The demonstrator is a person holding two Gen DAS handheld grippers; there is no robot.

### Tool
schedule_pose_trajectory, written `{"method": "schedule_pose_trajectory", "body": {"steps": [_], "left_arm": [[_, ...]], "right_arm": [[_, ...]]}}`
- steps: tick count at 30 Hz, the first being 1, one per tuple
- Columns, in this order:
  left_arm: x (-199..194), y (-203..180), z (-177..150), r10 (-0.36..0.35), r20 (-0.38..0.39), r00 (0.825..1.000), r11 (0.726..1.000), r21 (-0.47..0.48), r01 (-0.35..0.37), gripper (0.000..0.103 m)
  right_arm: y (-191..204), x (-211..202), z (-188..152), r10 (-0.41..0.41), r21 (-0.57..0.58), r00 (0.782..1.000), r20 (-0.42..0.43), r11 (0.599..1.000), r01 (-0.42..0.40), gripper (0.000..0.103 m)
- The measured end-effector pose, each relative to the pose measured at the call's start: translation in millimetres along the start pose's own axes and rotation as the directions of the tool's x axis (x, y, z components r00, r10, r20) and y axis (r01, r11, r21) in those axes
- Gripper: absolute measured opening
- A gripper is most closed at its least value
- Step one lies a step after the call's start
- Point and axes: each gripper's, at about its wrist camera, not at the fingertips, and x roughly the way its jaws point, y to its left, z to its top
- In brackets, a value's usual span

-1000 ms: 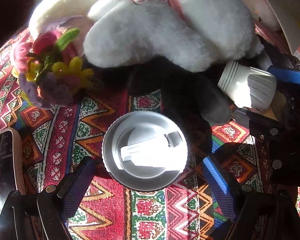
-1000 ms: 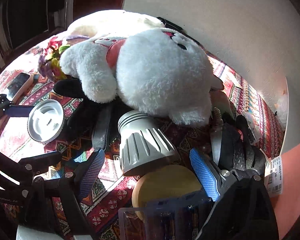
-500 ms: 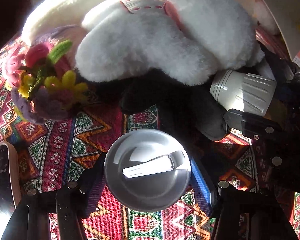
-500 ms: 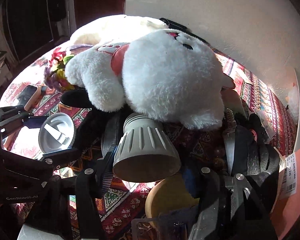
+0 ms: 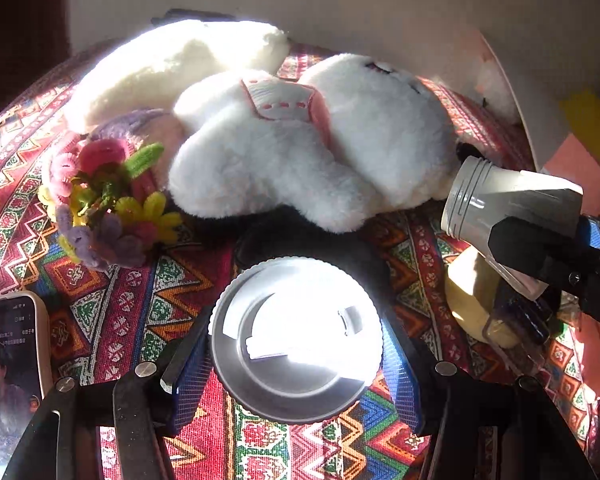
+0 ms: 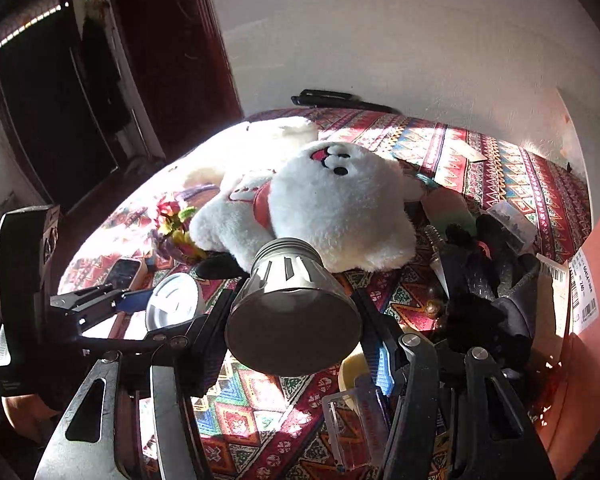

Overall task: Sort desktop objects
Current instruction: 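Grasp the grey ribbed cup with the right tool while the left tool grasps the round silver lid, then carry the grey cup and silver lid into the pink box and release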

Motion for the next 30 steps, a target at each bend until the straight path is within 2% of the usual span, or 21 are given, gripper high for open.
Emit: {"method": "schedule_pose_trajectory", "body": {"steps": [1,5,9,13,17,21,25,27,30], "left_arm": [[-5,-3,-1,-0.006,0.010,1.000,1.000,0.002,0.006,0.064],[-32,-1,-4,-0.028,0.042,0.999,1.000,-0.002,0.028,0.065],[-47,-19,22,-0.074,0.094,0.993,0.997,-0.008,0.075,0.064],[-69,-46,38,-0.110,0.156,0.982,0.994,0.034,0.106,0.065],[-86,-85,51,-0.172,0.180,0.969,0.982,0.103,0.156,0.065],[-92,-127,65,-0.241,0.178,0.954,0.962,0.170,0.212,0.065],[-93,-180,71,-0.311,0.159,0.937,0.932,0.242,0.268,0.065],[-92,-211,71,-0.337,0.145,0.930,0.913,0.290,0.286,0.065],[-85,-258,67,-0.370,0.111,0.923,0.880,0.361,0.309,0.065]], "right_arm": [[12,5,1,0.006,0.009,1.000,0.019,1.000,-0.006,0.061],[14,-10,7,0.024,0.040,0.996,0.088,0.999,-0.028,0.061],[15,-40,15,0.037,0.057,0.985,0.166,0.997,-0.047,0.061],[14,-80,17,0.031,0.060,0.964,0.263,0.997,-0.049,0.061],[-6,-131,14,-0.007,0.100,0.929,0.371,0.994,-0.032,0.061],[-43,-186,2,-0.091,0.201,0.878,0.471,0.980,-0.006,0.061],[-91,-235,-20,-0.213,0.344,0.818,0.535,0.939,0.019,0.061],[-120,-253,-34,-0.292,0.437,0.796,0.530,0.899,0.039,0.061],[-160,-270,-55,-0.419,0.556,0.781,0.463,0.824,0.113,0.061]]}}
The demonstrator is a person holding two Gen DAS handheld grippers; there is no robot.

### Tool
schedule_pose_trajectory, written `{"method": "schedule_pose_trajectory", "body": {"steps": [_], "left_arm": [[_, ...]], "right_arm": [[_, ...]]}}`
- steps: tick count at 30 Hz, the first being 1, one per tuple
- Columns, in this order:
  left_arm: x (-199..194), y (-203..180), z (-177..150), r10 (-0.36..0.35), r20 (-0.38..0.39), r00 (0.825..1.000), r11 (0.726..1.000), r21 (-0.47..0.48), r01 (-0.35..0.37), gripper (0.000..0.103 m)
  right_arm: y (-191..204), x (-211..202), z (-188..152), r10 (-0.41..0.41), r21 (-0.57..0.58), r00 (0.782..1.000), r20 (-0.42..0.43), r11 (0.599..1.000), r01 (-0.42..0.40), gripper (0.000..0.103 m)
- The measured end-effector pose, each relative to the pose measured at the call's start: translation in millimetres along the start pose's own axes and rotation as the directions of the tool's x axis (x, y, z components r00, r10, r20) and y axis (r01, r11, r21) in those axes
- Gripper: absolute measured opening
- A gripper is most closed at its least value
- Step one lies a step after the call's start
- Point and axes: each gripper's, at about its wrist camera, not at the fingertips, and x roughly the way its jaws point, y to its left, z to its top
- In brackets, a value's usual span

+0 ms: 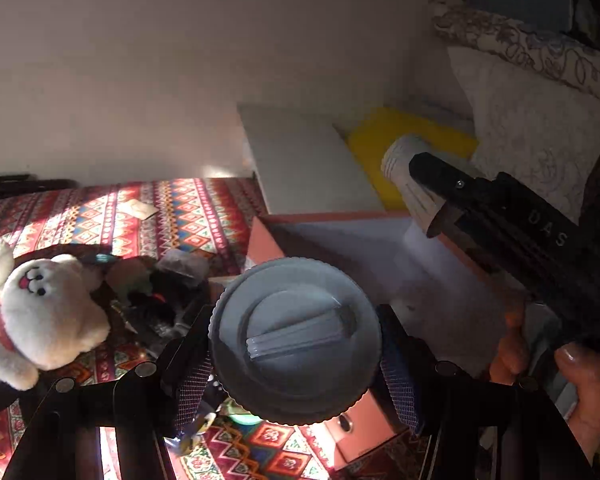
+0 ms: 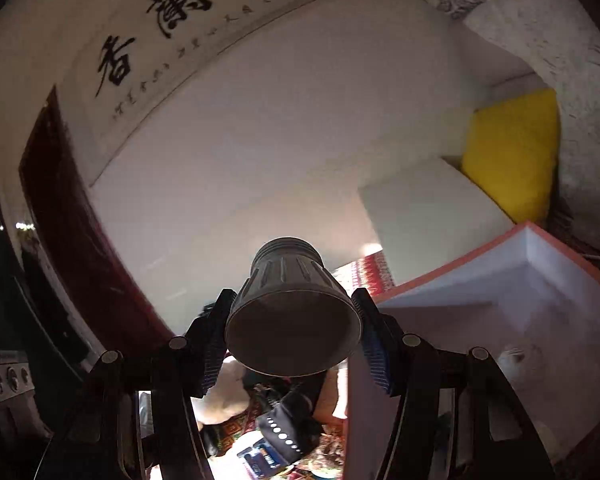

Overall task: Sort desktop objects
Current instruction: 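Carry the grey cup and silver lid into the pink box and release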

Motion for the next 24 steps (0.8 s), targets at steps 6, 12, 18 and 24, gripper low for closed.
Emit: {"method": "schedule_pose_trajectory", "body": {"steps": [6,12,18,24], "left_arm": [[58,-70,5,-0.055,-0.085,0.995,0.993,0.104,0.064,0.065],[114,-99,5,-0.009,-0.164,0.986,0.984,0.174,0.038,0.065],[141,-83,3,0.052,-0.223,0.973,0.993,0.113,-0.028,0.086],[122,-62,5,0.086,-0.180,0.980,0.994,0.076,-0.073,0.089]], "right_arm": [[-74,9,5,-0.229,0.085,0.970,-0.079,0.968,0.235,0.061],[-114,27,-10,-0.289,0.155,0.936,-0.200,0.934,0.321,0.062],[-122,36,-20,-0.323,0.173,0.918,-0.231,0.915,0.365,0.079],[-113,44,-17,-0.295,0.156,0.928,-0.226,0.930,0.334,0.080]]}}
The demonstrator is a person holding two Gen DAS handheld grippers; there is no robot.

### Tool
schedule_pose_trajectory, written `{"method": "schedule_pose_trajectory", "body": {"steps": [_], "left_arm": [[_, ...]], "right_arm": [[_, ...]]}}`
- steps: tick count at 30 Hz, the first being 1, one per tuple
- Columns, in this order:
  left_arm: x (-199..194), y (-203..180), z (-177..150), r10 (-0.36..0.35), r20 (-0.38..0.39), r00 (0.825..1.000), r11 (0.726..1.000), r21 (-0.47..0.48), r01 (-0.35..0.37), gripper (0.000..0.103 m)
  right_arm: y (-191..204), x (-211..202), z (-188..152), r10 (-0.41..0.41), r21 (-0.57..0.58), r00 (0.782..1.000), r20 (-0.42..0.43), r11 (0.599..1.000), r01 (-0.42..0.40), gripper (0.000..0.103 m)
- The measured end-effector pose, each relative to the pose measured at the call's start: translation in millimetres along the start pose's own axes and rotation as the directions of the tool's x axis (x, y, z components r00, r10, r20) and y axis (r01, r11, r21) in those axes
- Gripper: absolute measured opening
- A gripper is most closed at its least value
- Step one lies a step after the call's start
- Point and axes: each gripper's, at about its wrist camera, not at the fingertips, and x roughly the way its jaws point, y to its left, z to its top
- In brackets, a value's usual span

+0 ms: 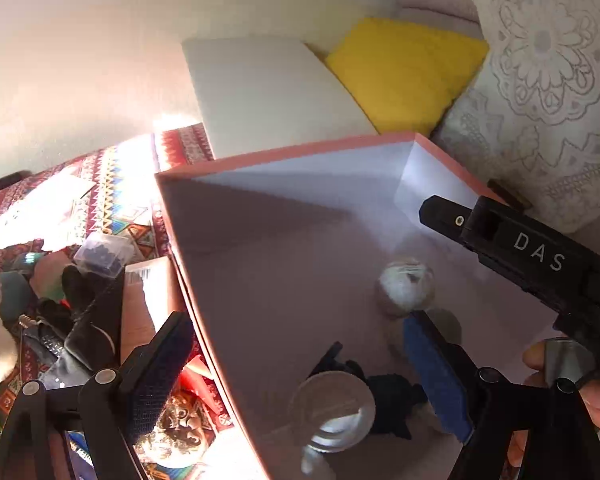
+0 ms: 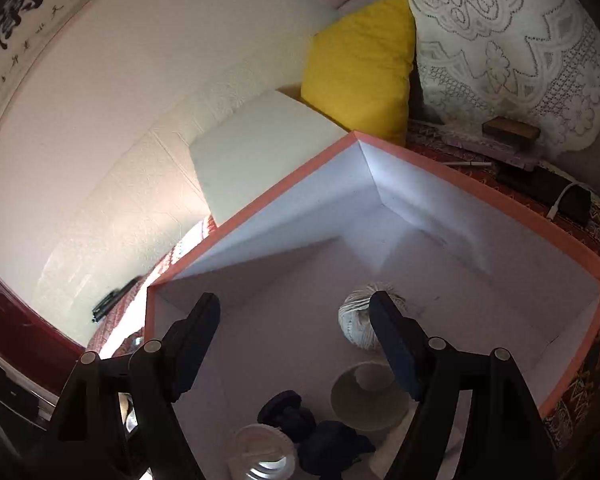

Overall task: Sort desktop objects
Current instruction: 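Move both open tools back to the pile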

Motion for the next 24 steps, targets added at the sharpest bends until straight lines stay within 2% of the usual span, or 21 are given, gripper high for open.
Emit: {"method": "schedule_pose_trajectory", "body": {"steps": [6,8,9,10,11,13,14,16,17,18,19,21,22,23,24], "left_arm": [[-42,45,-18,0.056,0.055,0.997,0.998,-0.025,-0.055,0.094],[-57,72,-32,0.099,0.071,0.993,0.995,-0.033,-0.097,0.096],[-64,86,-40,0.126,0.076,0.989,0.992,-0.037,-0.124,0.096],[-71,102,-50,0.162,0.079,0.984,0.986,-0.041,-0.159,0.097],[-75,119,-59,0.201,0.080,0.976,0.979,-0.045,-0.198,0.097],[-80,152,-78,0.295,0.070,0.953,0.955,-0.055,-0.291,0.097],[-82,169,-88,0.332,0.060,0.941,0.942,-0.067,-0.328,0.097],[-82,199,-107,0.353,0.032,0.935,0.931,-0.115,-0.347,0.097],[-80,211,-116,0.351,0.017,0.936,0.928,-0.142,-0.345,0.097],[-78,223,-125,0.348,0.004,0.937,0.924,-0.167,-0.343,0.097],[-76,233,-133,0.347,-0.007,0.938,0.921,-0.189,-0.342,0.097],[-70,248,-149,0.345,-0.022,0.938,0.914,-0.217,-0.341,0.097],[-66,253,-156,0.344,-0.033,0.938,0.912,-0.226,-0.342,0.097],[-61,258,-162,0.342,-0.048,0.938,0.910,-0.231,-0.344,0.097],[-57,262,-165,0.341,-0.066,0.938,0.909,-0.232,-0.347,0.097]], "right_arm": [[37,-17,-3,0.060,-0.050,0.997,0.046,0.997,-0.058,0.080],[56,-35,-7,0.138,-0.057,0.987,0.081,0.989,-0.133,0.080],[67,-44,-10,0.214,-0.054,0.973,0.087,0.976,-0.210,0.081],[78,-53,-13,0.290,-0.050,0.953,0.091,0.957,-0.286,0.082],[87,-57,-17,0.381,-0.025,0.921,0.080,0.924,-0.381,0.082],[106,-56,-32,0.534,0.087,0.845,0.032,0.841,-0.534,0.082],[115,-53,-42,0.594,0.153,0.804,0.008,0.794,-0.588,0.083],[134,-47,-61,0.705,0.284,0.709,-0.029,0.686,-0.670,0.083],[146,-40,-73,0.716,0.320,0.694,-0.070,0.675,-0.665,0.084],[157,-33,-86,0.713,0.338,0.691,-0.117,0.683,-0.647,0.084],[168,-26,-99,0.689,0.338,0.706,-0.165,0.712,-0.615,0.084],[176,-7,-130,0.588,0.322,0.767,-0.257,0.800,-0.505,0.084],[180,3,-145,0.533,0.309,0.791,-0.301,0.839,-0.447,0.084],[184,13,-160,0.476,0.296,0.810,-0.343,0.873,-0.388,0.084],[177,24,-173,0.436,0.316,0.818,-0.375,0.890,-0.330,0.084]]}}
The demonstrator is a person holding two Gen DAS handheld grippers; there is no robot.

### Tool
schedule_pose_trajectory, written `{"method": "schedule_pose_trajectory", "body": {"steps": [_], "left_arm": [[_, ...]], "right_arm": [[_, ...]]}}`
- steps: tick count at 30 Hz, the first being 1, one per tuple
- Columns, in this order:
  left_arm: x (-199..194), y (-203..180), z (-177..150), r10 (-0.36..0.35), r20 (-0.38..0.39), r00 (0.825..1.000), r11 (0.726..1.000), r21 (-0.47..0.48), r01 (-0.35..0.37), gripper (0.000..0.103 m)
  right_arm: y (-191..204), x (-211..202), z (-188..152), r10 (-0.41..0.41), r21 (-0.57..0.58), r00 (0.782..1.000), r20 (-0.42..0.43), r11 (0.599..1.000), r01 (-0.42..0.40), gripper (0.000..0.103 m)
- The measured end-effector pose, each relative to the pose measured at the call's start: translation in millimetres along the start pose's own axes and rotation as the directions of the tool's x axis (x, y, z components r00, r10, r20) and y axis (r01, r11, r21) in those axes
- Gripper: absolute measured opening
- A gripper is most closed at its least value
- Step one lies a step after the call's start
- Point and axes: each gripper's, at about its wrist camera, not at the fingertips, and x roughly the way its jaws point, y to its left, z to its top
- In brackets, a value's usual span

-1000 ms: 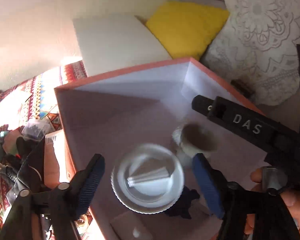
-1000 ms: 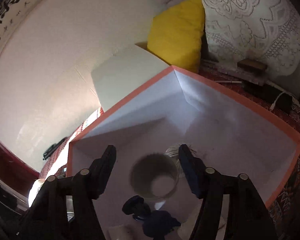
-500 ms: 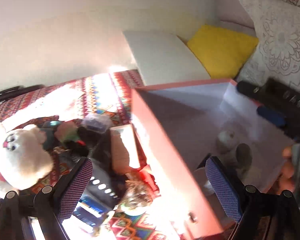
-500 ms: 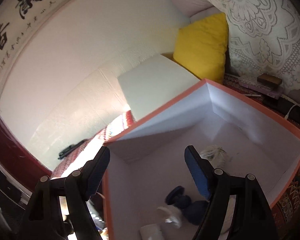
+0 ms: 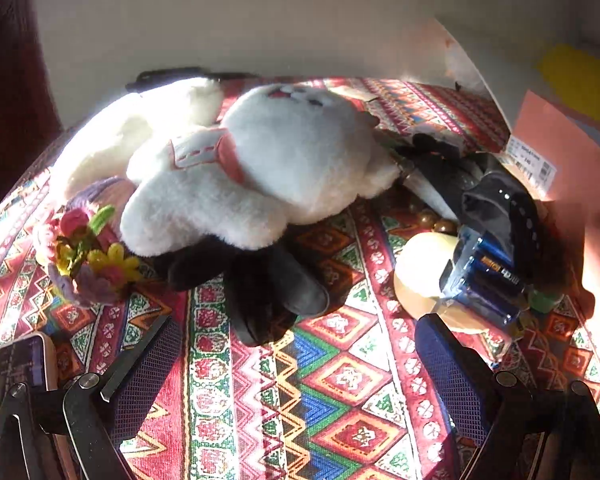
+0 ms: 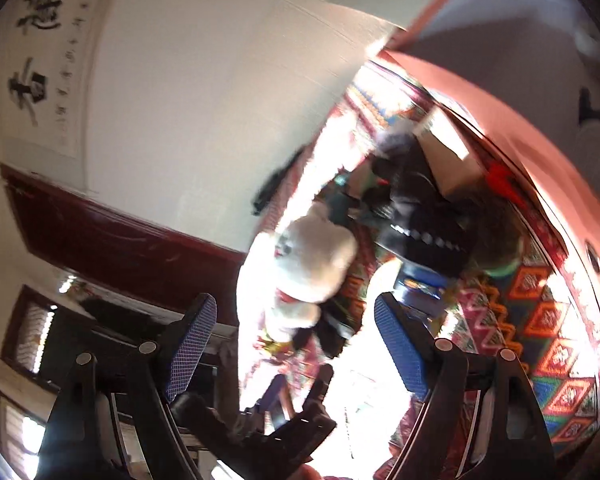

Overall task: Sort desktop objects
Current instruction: 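Move both open tools back to the pile, then grasp the blue battery pack with the right tool while the left tool reaches toward the yellow oval sponge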

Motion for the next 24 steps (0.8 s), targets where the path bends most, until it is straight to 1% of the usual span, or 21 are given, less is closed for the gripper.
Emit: {"method": "schedule_pose_trajectory", "body": {"steps": [3,4,7,9,12,15,16,18,20,21,23,24], "left_arm": [[5,2,0,-0.028,-0.026,0.999,1.000,-0.012,0.027,0.097],[4,2,0,-0.040,-0.024,0.999,0.999,-0.014,0.039,0.097],[3,1,3,-0.061,-0.027,0.998,0.998,-0.025,0.060,0.097],[3,1,3,-0.078,-0.036,0.996,0.996,-0.038,0.076,0.097],[4,5,3,-0.095,-0.055,0.994,0.994,-0.059,0.092,0.097],[5,12,4,-0.097,-0.060,0.993,0.992,-0.082,0.092,0.097],[5,14,5,-0.099,-0.059,0.993,0.991,-0.092,0.094,0.097],[4,20,6,-0.107,-0.059,0.992,0.988,-0.114,0.100,0.097],[7,25,6,-0.118,-0.068,0.991,0.985,-0.135,0.108,0.097],[9,27,6,-0.124,-0.074,0.990,0.983,-0.145,0.112,0.097],[12,29,6,-0.134,-0.089,0.987,0.980,-0.158,0.119,0.097],[13,29,5,-0.137,-0.095,0.986,0.979,-0.162,0.121,0.097]], "right_arm": [[-47,26,-9,-0.116,0.125,0.993,-0.039,0.985,0.120,0.084],[-58,32,-9,-0.135,0.152,0.990,-0.039,0.978,0.139,0.085],[-82,51,-1,-0.116,0.200,0.993,-0.030,0.973,0.119,0.085],[-90,63,6,-0.053,0.211,0.998,-0.021,0.976,0.057,0.085],[-85,75,18,-0.012,0.145,1.000,0.017,0.989,0.009,0.084],[-70,71,25,0.007,0.058,0.996,0.090,0.998,-0.013,0.084],[-64,70,27,0.032,0.031,0.994,0.101,0.999,-0.035,0.084],[-52,73,31,0.080,-0.021,0.993,0.090,0.997,-0.078,0.084],[-43,85,36,0.089,-0.048,0.995,0.043,0.995,-0.087,0.082],[-42,92,39,0.078,-0.050,0.997,0.018,0.996,-0.077,0.080],[-44,111,42,0.027,-0.041,0.999,-0.032,0.999,-0.029,0.072],[-46,120,43,0.000,-0.035,0.998,-0.057,0.999,-0.002,0.063]]}}
